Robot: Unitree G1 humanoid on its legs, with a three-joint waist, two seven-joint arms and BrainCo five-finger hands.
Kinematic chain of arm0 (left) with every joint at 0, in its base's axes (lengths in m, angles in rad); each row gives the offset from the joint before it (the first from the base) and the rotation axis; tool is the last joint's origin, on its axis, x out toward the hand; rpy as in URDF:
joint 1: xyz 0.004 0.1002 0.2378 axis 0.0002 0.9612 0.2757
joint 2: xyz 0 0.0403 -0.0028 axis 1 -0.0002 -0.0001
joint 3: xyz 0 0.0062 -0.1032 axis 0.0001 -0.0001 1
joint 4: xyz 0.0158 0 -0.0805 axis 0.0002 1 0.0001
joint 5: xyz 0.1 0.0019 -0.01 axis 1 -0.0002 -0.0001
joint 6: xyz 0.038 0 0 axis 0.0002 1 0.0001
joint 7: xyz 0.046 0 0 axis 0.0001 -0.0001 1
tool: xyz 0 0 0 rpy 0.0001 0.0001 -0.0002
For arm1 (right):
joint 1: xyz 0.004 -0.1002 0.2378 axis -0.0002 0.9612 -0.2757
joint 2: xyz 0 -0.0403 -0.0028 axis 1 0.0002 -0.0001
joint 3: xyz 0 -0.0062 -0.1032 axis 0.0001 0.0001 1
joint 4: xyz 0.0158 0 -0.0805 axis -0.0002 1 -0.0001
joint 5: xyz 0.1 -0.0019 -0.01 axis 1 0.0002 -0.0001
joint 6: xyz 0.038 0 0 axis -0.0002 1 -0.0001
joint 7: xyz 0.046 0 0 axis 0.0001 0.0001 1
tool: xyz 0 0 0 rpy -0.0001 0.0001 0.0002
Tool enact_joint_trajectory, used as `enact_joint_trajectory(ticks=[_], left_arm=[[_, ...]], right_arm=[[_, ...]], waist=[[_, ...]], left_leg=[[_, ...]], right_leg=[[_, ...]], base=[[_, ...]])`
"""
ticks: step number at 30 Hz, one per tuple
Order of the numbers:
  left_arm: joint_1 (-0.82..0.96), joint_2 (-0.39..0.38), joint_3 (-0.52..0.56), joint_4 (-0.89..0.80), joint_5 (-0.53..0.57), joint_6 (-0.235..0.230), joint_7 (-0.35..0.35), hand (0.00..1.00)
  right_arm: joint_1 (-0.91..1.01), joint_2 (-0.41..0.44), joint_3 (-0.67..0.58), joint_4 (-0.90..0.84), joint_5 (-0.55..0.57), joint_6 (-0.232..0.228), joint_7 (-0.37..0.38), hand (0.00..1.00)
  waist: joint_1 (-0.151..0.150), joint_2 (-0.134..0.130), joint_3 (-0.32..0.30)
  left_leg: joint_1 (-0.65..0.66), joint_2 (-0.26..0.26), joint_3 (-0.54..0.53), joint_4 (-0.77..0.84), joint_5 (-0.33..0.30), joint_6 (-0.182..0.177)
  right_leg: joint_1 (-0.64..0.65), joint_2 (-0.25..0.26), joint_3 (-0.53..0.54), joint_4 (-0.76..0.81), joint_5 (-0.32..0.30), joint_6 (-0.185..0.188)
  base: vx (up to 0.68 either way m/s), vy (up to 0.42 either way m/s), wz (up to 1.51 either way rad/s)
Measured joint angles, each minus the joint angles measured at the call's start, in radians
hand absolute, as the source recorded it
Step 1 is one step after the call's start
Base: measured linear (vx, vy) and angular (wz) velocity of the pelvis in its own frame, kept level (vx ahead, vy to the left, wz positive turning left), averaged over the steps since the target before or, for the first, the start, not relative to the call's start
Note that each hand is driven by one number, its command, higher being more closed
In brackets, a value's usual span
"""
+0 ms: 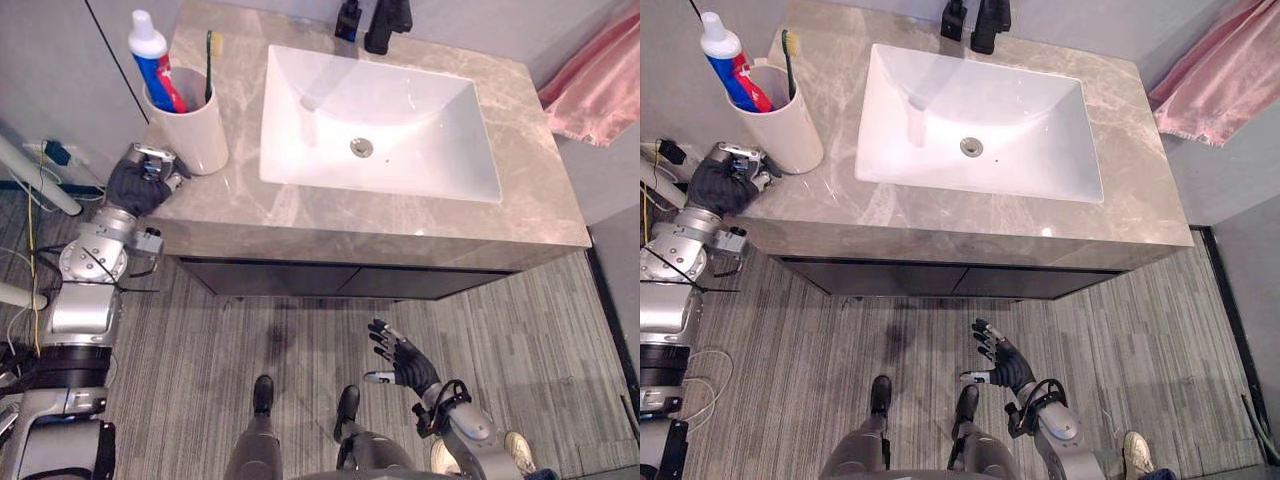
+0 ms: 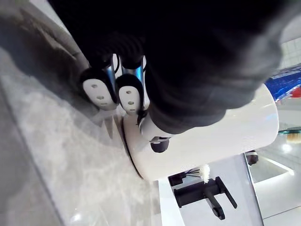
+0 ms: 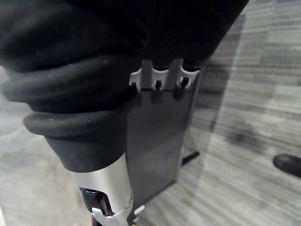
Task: Organize washtable
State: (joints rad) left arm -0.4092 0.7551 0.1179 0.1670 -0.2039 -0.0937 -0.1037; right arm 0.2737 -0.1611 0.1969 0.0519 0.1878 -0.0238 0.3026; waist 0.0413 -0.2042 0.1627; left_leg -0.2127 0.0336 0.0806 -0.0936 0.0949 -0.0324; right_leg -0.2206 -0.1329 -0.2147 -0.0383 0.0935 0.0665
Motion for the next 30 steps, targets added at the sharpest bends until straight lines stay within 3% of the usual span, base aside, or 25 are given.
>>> enact_joint_trajectory(ticks=[5, 14, 27, 30], left_arm=[[-0.019, 0.018, 0.000, 0.002, -0.002, -0.001, 0.002, 1.00], [-0.069, 0.019, -0.014, 0.010, -0.020, -0.002, 0.022, 1.00], [-0.181, 0.028, -0.081, 0.081, -0.021, 0.002, 0.044, 1.00], [-0.225, 0.056, -0.089, 0.126, -0.022, 0.003, 0.047, 1.00]], right_arm=[[0.000, 0.003, -0.001, 0.000, 0.000, 0.000, -0.003, 0.00], [-0.001, 0.007, 0.000, -0.001, 0.000, 0.000, -0.003, 0.00], [-0.003, 0.016, 0.011, -0.003, 0.000, -0.001, -0.003, 0.00], [-0.002, 0.016, 0.021, -0.003, 0.000, -0.001, -0.003, 0.00]], waist=[[0.000, -0.006, 0.004], [-0.001, -0.008, 0.017], [-0.006, -0.016, 0.030], [-0.026, -0.022, 0.032]], left_leg=[[-0.010, 0.002, 0.002, 0.000, 0.000, 0.000], [-0.031, 0.026, 0.000, 0.015, -0.002, -0.001], [-0.060, 0.031, 0.001, 0.027, 0.002, -0.007], [-0.065, 0.031, 0.001, 0.027, 0.006, -0.012]], right_leg=[[-0.012, 0.003, 0.002, 0.000, 0.009, 0.000], [-0.021, 0.026, 0.007, -0.021, 0.083, 0.011], [-0.041, 0.033, 0.029, -0.035, 0.084, 0.013], [-0.048, 0.033, 0.031, -0.035, 0.084, 0.012]], base=[[0.01, -0.001, -0.01], [0.00, 0.010, -0.01], [0.01, 0.006, -0.02], [0.01, 0.002, -0.01]])
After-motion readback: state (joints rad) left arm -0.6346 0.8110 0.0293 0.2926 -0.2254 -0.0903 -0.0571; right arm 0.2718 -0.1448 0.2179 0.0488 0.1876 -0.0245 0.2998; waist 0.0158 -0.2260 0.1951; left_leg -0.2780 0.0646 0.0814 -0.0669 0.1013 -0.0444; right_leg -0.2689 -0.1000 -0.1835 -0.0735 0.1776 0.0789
